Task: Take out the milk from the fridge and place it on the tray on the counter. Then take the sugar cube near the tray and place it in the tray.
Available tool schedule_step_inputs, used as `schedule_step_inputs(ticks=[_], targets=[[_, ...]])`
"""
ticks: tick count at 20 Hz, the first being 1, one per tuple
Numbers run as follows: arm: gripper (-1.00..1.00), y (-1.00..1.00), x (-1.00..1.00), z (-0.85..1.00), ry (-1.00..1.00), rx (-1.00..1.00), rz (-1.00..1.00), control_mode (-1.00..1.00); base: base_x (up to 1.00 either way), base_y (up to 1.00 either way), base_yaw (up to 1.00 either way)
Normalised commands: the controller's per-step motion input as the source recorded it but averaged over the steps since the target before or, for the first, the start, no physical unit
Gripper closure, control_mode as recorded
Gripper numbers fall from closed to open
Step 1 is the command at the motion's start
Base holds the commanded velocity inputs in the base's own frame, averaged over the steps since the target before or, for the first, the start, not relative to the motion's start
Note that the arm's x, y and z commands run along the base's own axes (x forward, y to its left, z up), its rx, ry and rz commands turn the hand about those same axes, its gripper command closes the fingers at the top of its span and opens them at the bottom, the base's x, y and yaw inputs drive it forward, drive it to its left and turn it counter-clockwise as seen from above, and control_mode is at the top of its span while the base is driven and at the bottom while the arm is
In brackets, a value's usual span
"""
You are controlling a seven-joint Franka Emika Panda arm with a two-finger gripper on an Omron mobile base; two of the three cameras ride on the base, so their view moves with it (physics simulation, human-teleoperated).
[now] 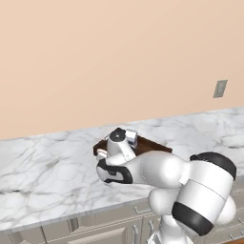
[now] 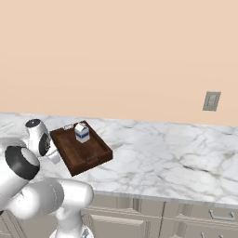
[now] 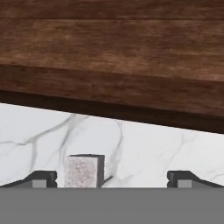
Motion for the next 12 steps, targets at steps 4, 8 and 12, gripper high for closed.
schedule_step_inputs(ticks=[4,8,12], targets=[[-1.0,0.25,0.23,-0.19,0.04,0.0,0.0,-1.0,0.0,0.0,0.0],[-1.0,0.16,0.25,-0.24,0.03,0.0,0.0,-1.0,0.0,0.0,0.0],[1.0,0.02,0.16,-0.25,0.0,0.0,0.0,-1.0,0.0,0.0,0.0]])
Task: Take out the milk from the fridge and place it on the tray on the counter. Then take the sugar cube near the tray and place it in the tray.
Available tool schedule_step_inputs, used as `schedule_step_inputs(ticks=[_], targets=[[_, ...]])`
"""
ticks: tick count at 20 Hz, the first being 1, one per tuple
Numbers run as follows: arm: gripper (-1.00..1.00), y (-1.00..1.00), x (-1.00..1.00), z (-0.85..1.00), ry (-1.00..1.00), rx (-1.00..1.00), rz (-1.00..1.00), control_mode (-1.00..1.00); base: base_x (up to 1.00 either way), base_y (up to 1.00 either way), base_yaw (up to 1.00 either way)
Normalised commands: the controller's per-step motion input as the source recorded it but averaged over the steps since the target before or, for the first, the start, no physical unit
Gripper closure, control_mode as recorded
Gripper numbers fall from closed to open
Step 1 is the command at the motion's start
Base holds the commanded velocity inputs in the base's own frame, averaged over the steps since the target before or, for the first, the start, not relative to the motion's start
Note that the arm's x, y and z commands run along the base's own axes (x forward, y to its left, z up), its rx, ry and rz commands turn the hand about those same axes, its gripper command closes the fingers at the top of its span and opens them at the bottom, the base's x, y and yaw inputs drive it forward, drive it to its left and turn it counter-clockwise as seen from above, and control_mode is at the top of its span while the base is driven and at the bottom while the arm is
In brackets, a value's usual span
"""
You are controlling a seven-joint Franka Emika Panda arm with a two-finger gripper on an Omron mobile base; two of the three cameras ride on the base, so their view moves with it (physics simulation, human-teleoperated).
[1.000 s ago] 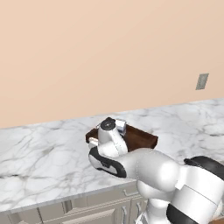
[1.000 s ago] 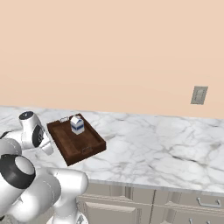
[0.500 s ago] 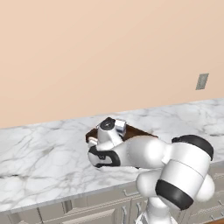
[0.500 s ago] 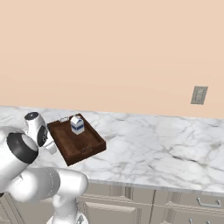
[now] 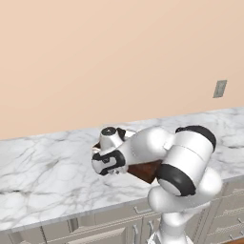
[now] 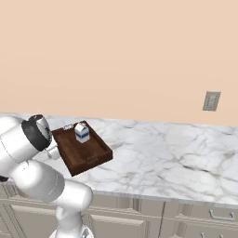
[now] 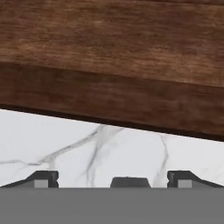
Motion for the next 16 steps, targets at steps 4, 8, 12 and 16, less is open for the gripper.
schedule_step_inputs(ticks=[4,8,12,16], targets=[[1.0,0.11,0.02,-0.4,0.04,0.0,0.0,-1.0,0.0,0.0,0.0],[1.0,0.15,-0.02,-0.33,0.01,0.0,0.0,-1.0,0.0,0.0,0.0],[1.0,0.2,-0.03,-0.17,0.0,0.0,0.0,-1.0,0.0,0.0,0.0],[1.0,-0.02,-0.67,0.65,-0.07,0.0,-0.07,-1.0,0.0,0.0,0.0]])
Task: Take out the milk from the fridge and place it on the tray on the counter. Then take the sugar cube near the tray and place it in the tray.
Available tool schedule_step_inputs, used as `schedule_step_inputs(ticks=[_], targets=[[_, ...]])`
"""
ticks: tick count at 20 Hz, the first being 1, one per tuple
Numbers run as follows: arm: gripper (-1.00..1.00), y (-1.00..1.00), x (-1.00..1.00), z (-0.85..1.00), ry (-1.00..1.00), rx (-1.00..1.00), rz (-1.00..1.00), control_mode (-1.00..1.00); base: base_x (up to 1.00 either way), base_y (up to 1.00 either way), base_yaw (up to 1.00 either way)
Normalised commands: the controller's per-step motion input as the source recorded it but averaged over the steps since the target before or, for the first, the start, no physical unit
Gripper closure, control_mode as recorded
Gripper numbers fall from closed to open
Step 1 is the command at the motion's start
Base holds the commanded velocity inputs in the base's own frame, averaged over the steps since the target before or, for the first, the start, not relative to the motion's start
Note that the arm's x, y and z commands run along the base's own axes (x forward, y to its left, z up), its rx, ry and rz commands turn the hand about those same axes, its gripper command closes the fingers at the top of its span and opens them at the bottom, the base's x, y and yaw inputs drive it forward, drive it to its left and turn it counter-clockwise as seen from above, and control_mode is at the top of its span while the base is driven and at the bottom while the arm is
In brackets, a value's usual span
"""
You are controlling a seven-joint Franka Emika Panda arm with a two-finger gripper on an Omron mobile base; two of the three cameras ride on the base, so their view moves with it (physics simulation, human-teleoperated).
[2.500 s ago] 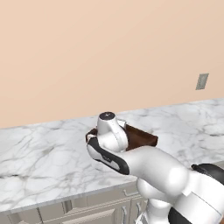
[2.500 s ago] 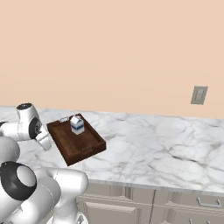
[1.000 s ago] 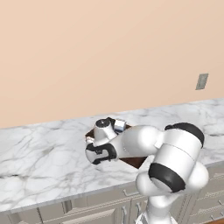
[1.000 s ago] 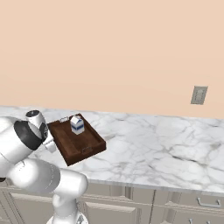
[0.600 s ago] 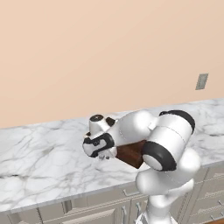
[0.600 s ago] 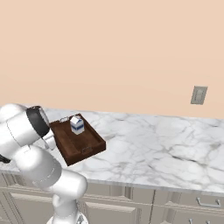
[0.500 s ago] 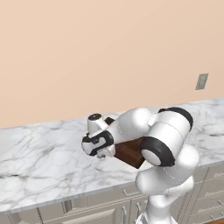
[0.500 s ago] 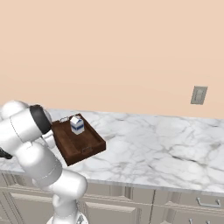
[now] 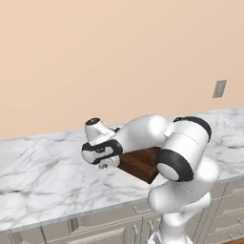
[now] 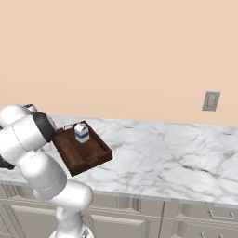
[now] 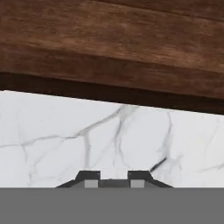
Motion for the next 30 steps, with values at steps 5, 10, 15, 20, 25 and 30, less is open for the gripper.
schedule_step_inputs(ticks=[5,10,15,20,25,30], targets=[[1.0,-0.73,-0.37,0.81,-0.06,0.0,-0.05,-1.0,0.0,0.0,0.0],[1.0,-1.0,-0.28,0.08,-0.11,0.02,0.0,-1.0,0.0,0.0,0.0],[1.0,-1.0,0.12,0.0,0.0,0.07,0.0,-1.0,0.0,0.0,0.0],[1.0,-0.8,0.33,-0.02,0.0,0.05,0.03,-1.0,0.0,0.0,0.0],[1.0,-0.08,0.26,-0.09,0.0,0.01,0.0,-1.0,0.0,0.0,0.0],[1.0,0.0,0.18,-0.06,0.0,0.02,0.0,-1.0,0.0,0.0,0.0]])
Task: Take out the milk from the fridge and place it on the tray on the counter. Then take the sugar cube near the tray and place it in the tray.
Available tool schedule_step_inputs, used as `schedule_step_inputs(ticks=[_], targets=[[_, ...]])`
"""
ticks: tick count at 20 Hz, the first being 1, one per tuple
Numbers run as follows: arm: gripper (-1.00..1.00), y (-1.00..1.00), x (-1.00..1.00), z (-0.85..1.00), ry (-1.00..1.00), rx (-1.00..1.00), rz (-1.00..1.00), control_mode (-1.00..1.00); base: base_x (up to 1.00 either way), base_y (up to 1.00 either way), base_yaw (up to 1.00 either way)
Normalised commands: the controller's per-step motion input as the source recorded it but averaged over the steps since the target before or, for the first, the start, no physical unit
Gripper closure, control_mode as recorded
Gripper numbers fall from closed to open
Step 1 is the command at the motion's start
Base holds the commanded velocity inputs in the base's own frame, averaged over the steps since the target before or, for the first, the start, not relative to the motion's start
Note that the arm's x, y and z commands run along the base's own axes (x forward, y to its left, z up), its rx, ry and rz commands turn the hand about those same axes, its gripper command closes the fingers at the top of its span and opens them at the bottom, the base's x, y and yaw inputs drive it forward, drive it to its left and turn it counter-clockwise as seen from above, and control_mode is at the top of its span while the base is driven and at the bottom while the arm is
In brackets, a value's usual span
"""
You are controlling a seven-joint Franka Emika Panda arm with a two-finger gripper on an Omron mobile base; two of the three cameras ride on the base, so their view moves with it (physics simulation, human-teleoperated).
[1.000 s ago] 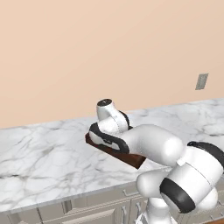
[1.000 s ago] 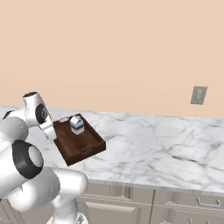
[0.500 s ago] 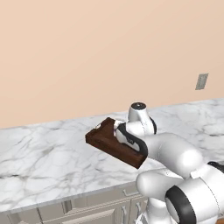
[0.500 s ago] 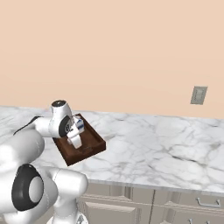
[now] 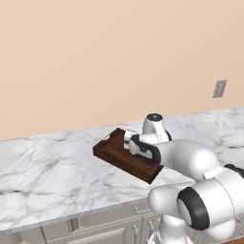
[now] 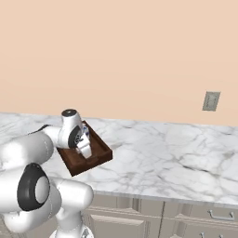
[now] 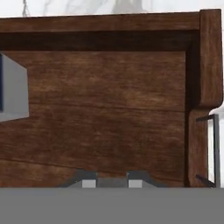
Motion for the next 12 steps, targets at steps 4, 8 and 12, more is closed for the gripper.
schedule_step_inputs(ticks=[4,8,12], targets=[[1.0,0.0,0.07,-0.12,0.01,0.03,0.01,-1.0,0.0,0.0,0.0],[1.0,0.03,-0.09,0.04,-0.04,0.01,0.22,-1.0,0.0,0.0,0.0],[1.0,0.01,0.0,0.01,-0.11,0.0,0.33,-1.0,0.0,0.0,0.0]])
